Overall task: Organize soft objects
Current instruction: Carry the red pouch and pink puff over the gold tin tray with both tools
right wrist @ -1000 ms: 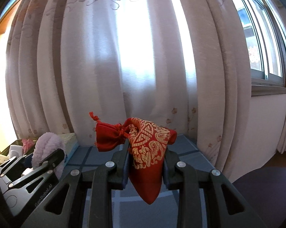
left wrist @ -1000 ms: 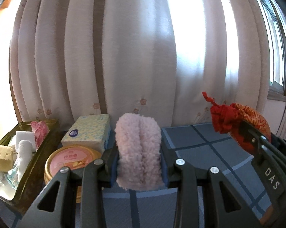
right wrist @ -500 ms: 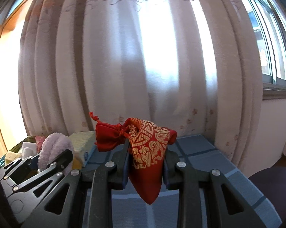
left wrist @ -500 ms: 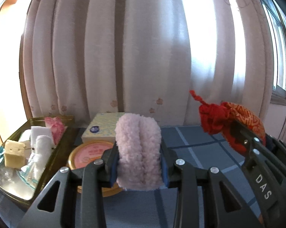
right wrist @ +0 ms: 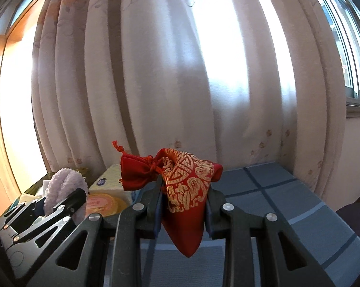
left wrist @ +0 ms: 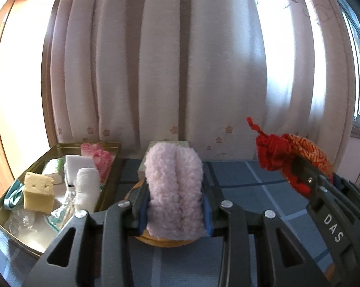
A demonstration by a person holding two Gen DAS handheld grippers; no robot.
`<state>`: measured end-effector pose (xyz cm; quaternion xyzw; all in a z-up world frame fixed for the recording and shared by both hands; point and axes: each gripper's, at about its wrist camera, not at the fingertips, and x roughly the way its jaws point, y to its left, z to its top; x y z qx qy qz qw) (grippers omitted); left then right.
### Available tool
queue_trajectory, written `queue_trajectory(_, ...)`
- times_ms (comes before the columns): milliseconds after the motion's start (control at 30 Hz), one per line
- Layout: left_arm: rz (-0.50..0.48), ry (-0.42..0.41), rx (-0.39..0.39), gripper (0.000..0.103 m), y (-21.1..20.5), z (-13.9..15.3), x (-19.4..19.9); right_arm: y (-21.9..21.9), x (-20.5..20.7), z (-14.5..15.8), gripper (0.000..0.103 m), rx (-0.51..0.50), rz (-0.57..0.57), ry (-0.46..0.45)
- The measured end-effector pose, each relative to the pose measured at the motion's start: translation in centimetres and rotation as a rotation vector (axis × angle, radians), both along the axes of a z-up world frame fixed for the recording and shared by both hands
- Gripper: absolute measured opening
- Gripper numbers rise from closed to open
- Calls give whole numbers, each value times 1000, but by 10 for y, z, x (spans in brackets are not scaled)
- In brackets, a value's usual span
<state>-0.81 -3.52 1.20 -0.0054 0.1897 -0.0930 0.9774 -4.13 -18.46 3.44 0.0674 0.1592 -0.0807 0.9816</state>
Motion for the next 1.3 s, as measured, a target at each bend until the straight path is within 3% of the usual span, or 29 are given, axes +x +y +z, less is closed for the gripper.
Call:
queue_trajectory(300,28,-10,12,34,28,0,-3,33,10,-2,30,-10,69,8)
queue_trajectory(600,108,-8,13,34,84,9,3,79,34,-4,30,19,186,33)
queue_trajectory(933,223,36,-5,34,147,9,22,144,69,8,30,32,328,50)
queue_trajectory(1300,262,86,10,34,174,-4,36,190,102,25,30,7,386,65)
